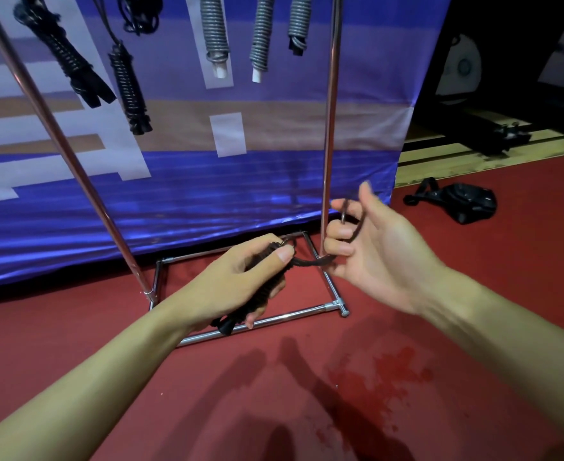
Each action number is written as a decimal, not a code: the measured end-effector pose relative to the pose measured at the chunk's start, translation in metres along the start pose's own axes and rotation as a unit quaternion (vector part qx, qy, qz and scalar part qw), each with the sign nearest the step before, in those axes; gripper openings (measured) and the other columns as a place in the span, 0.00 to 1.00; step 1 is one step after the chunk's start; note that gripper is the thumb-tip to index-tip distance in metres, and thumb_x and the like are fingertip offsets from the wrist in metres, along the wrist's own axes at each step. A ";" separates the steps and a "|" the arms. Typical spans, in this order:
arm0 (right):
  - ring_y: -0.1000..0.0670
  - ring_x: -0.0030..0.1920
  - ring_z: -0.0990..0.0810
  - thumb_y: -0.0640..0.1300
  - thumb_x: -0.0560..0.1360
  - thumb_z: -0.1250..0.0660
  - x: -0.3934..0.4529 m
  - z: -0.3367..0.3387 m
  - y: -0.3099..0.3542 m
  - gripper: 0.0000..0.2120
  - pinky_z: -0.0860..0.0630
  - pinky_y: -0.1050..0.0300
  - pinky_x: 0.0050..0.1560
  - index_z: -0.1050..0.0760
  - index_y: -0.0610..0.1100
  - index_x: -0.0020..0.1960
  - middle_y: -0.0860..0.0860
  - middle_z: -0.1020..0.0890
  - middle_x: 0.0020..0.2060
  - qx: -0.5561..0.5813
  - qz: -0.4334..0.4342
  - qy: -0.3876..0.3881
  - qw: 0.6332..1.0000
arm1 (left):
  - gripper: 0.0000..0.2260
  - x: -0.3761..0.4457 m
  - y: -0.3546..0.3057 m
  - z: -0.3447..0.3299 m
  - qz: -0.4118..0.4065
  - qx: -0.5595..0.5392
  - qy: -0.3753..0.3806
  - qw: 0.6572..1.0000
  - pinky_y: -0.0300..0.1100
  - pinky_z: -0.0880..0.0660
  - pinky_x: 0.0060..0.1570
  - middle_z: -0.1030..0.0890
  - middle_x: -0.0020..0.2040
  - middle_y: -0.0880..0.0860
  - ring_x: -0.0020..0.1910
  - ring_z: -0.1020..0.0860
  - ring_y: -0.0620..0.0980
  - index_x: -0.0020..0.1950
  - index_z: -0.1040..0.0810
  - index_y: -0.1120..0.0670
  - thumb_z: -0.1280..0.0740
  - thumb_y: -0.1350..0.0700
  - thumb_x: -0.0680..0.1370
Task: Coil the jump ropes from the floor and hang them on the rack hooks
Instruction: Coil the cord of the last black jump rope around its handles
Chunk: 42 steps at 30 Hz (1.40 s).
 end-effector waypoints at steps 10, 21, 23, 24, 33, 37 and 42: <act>0.55 0.39 0.27 0.47 0.85 0.40 0.004 0.004 -0.023 0.13 0.26 0.61 0.46 0.17 0.51 0.59 0.54 0.23 0.38 -0.390 0.090 0.065 0.914 | 0.14 -0.002 -0.001 -0.002 -0.021 0.038 -0.017 0.999 0.43 0.31 0.25 0.24 0.34 0.52 0.23 0.28 0.55 0.49 0.25 0.53 0.38 0.42 0.82; 0.55 0.40 0.23 0.42 0.83 0.37 0.005 0.007 -0.018 0.16 0.26 0.65 0.49 0.25 0.49 0.71 0.51 0.18 0.37 -0.454 0.134 0.090 0.876 | 0.15 -0.003 -0.009 0.010 -0.014 0.120 -0.027 0.992 0.38 0.32 0.22 0.25 0.29 0.50 0.22 0.27 0.52 0.45 0.26 0.59 0.37 0.49 0.84; 0.55 0.41 0.22 0.42 0.83 0.38 0.006 0.008 -0.020 0.16 0.25 0.63 0.48 0.25 0.45 0.71 0.51 0.18 0.37 -0.429 0.128 0.098 0.889 | 0.14 -0.003 -0.009 0.010 -0.016 0.123 -0.021 0.992 0.38 0.31 0.23 0.24 0.30 0.51 0.22 0.26 0.52 0.45 0.26 0.59 0.37 0.50 0.84; 0.53 0.41 0.23 0.43 0.83 0.38 0.006 0.008 -0.022 0.17 0.25 0.61 0.47 0.25 0.43 0.70 0.50 0.19 0.37 -0.400 0.119 0.107 0.902 | 0.14 -0.003 -0.010 0.010 -0.018 0.126 -0.017 0.992 0.38 0.31 0.22 0.24 0.30 0.52 0.22 0.26 0.51 0.45 0.26 0.59 0.37 0.50 0.84; 0.55 0.37 0.25 0.43 0.82 0.37 0.014 0.013 -0.029 0.13 0.25 0.63 0.42 0.25 0.38 0.63 0.48 0.23 0.36 -0.198 0.013 0.158 0.967 | 0.14 -0.006 -0.010 0.009 -0.034 0.142 0.002 0.989 0.34 0.33 0.22 0.24 0.31 0.52 0.23 0.26 0.51 0.45 0.26 0.61 0.35 0.51 0.84; 0.53 0.38 0.24 0.46 0.80 0.36 0.010 0.009 -0.026 0.10 0.26 0.63 0.45 0.25 0.43 0.59 0.49 0.18 0.35 -0.394 0.091 0.129 0.905 | 0.17 -0.006 -0.009 0.009 -0.037 0.152 0.005 0.988 0.35 0.33 0.23 0.23 0.33 0.55 0.23 0.25 0.50 0.47 0.24 0.63 0.34 0.48 0.83; 0.52 0.39 0.18 0.41 0.83 0.36 0.006 0.003 -0.020 0.03 0.23 0.59 0.45 0.25 0.44 0.56 0.51 0.17 0.35 -0.498 0.137 0.126 0.847 | 0.16 -0.007 -0.006 0.012 -0.034 0.160 0.006 0.986 0.35 0.33 0.21 0.22 0.34 0.59 0.23 0.25 0.51 0.48 0.24 0.61 0.34 0.47 0.82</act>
Point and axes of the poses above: each hand's wrist, its own x-axis towards the middle knuckle, its own z-axis out of the back of the hand, y = z × x, the point moved 3 cm from there along x, towards the middle knuckle
